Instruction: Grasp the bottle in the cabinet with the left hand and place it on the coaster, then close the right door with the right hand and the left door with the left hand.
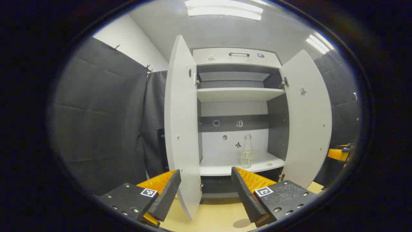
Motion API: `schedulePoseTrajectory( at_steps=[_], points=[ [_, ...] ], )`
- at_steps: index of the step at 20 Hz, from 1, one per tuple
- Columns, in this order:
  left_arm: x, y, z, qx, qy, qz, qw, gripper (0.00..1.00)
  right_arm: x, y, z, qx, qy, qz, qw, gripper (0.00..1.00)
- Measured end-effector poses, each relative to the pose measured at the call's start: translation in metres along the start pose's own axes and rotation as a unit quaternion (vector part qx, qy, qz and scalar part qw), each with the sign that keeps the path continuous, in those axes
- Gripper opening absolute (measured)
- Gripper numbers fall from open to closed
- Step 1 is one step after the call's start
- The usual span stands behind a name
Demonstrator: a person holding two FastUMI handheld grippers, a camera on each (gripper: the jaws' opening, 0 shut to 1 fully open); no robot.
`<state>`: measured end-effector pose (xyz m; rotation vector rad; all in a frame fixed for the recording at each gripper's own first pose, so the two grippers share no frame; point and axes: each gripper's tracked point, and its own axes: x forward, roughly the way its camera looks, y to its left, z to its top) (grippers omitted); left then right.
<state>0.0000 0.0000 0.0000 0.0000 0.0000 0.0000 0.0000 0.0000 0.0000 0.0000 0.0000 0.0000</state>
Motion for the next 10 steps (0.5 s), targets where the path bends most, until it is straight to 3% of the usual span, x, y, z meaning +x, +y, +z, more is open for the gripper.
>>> schedulePoseTrajectory(
  at_steps=[10],
  points=[
    [0.021,-0.025,-0.005,0.016,0.007,-0.001,1.0,0.94,0.007,-0.028,-0.017,0.015,0.014,-0.017,1.0,0.95]
  ],
)
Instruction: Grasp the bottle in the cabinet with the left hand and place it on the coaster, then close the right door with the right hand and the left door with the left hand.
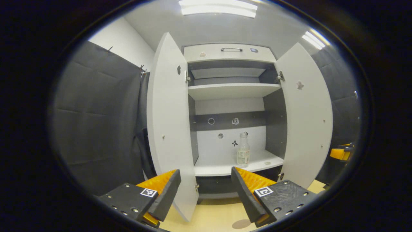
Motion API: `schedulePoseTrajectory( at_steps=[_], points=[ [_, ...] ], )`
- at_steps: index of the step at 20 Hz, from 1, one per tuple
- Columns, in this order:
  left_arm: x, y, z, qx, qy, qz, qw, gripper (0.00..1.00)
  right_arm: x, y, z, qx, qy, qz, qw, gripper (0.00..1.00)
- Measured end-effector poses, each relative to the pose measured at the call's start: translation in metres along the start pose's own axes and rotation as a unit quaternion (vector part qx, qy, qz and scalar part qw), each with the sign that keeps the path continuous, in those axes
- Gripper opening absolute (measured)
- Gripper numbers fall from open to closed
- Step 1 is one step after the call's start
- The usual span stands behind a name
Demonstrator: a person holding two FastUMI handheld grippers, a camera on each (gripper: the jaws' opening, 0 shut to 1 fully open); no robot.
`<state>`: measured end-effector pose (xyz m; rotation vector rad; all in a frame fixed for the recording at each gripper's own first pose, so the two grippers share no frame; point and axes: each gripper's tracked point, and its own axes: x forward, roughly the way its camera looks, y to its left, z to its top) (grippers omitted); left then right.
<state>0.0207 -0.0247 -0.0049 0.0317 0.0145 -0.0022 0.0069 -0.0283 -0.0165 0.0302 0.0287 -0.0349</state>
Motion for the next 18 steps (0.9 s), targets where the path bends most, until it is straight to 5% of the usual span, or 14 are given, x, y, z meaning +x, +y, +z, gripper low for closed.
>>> schedulePoseTrajectory(
  at_steps=[10,18],
  points=[
    [0.013,-0.026,-0.007,0.001,0.016,0.011,1.0,0.94,0.011,-0.019,-0.017,0.022,0.014,0.02,0.999,0.95],
    [0.076,-0.069,-0.004,-0.011,0.012,-0.055,0.998,0.94,-0.001,-0.052,-0.015,0.032,0.015,-0.049,0.998,0.95]
  ],
)
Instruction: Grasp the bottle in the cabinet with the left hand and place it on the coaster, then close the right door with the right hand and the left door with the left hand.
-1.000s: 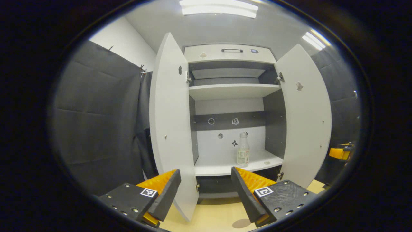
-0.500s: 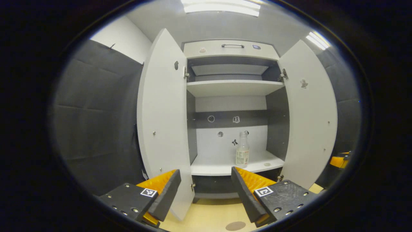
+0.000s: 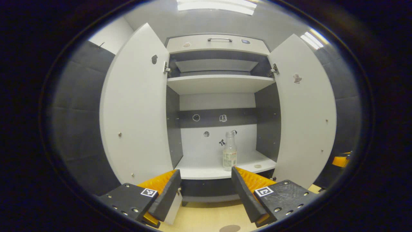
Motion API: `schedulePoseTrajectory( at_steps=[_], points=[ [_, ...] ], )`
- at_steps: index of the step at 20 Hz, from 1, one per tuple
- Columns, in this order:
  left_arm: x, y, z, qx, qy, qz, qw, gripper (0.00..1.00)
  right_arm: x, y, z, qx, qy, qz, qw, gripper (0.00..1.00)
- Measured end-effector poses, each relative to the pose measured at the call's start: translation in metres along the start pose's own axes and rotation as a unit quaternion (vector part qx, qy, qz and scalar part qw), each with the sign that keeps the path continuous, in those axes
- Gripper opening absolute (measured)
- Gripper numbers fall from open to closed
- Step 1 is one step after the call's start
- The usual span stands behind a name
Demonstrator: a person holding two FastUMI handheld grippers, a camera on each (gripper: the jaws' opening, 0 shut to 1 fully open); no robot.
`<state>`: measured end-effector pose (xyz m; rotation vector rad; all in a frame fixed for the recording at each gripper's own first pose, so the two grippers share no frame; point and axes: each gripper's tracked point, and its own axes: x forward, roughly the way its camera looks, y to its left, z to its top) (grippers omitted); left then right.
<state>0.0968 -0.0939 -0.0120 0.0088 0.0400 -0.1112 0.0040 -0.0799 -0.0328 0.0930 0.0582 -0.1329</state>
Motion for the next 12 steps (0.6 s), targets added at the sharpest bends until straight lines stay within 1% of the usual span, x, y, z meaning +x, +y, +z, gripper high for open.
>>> schedulePoseTrajectory(
  at_steps=[3,4,5,6,8,9,12],
  points=[
    [0.041,-0.012,0.008,-0.007,-0.004,-0.034,0.999,0.94,-0.008,-0.017,0.008,0.01,-0.014,-0.051,0.999,0.95],
    [0.055,-0.015,0.011,-0.01,-0.005,-0.045,0.999,0.94,-0.011,-0.022,0.012,0.012,-0.019,-0.067,0.998,0.92],
    [0.07,-0.018,0.014,-0.011,-0.007,-0.057,0.998,0.94,-0.015,-0.029,0.015,0.012,-0.027,-0.085,0.996,0.92],
    [0.086,-0.021,0.017,-0.011,-0.009,-0.068,0.998,0.94,-0.018,-0.035,0.017,0.012,-0.033,-0.103,0.994,0.95],
    [0.114,-0.028,0.021,-0.01,-0.012,-0.088,0.996,0.93,-0.026,-0.045,0.019,0.014,-0.039,-0.139,0.989,0.95],
    [0.126,-0.033,0.022,-0.01,-0.014,-0.099,0.995,0.93,-0.03,-0.047,0.018,0.018,-0.043,-0.155,0.987,0.92],
    [0.163,-0.045,0.025,-0.004,-0.019,-0.129,0.991,0.94,-0.041,-0.054,0.02,0.023,-0.053,-0.199,0.978,0.92]
  ],
)
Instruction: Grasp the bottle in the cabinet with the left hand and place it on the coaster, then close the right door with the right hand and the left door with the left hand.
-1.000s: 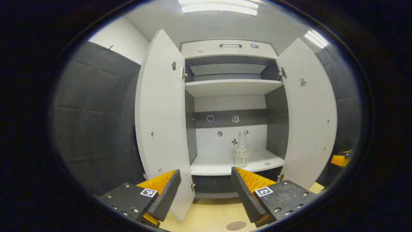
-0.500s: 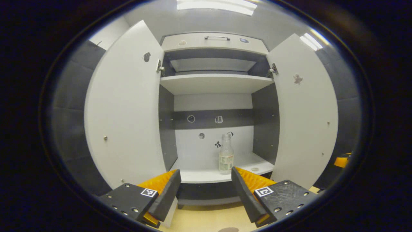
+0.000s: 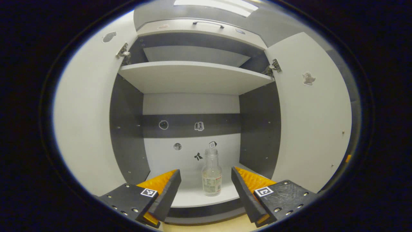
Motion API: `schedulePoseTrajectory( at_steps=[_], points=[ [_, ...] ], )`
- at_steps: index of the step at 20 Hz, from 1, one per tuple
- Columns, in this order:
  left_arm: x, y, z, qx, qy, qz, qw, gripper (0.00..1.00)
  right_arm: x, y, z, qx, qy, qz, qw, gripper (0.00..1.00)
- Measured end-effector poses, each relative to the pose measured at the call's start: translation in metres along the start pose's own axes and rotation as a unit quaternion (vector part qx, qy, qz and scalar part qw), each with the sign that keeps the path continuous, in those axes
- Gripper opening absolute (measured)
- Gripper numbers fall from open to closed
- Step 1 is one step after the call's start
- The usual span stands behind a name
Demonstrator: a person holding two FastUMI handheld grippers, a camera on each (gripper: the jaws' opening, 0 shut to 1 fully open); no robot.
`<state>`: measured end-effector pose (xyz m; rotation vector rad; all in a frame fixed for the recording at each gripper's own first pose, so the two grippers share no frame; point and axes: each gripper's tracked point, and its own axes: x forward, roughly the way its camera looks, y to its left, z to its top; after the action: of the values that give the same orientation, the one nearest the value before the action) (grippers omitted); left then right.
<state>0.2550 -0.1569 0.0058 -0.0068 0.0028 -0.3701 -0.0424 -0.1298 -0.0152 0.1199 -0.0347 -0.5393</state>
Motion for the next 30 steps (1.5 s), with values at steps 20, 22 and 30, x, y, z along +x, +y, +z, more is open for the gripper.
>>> schedulePoseTrajectory(
  at_steps=[20,22,30],
  points=[
    [0.118,-0.013,-0.034,-0.01,0.007,-0.107,0.994,0.94,-0.05,-0.016,0.008,-0.019,-0.042,-0.175,0.984,0.95],
    [0.116,-0.021,-0.027,-0.023,0.0,-0.121,0.992,0.75,-0.053,-0.015,0.005,-0.026,-0.037,-0.178,0.983,0.95],
    [0.116,-0.021,-0.022,-0.015,-0.005,-0.135,0.991,0.43,-0.065,-0.02,0.001,-0.043,-0.03,-0.171,0.984,0.92]
  ],
)
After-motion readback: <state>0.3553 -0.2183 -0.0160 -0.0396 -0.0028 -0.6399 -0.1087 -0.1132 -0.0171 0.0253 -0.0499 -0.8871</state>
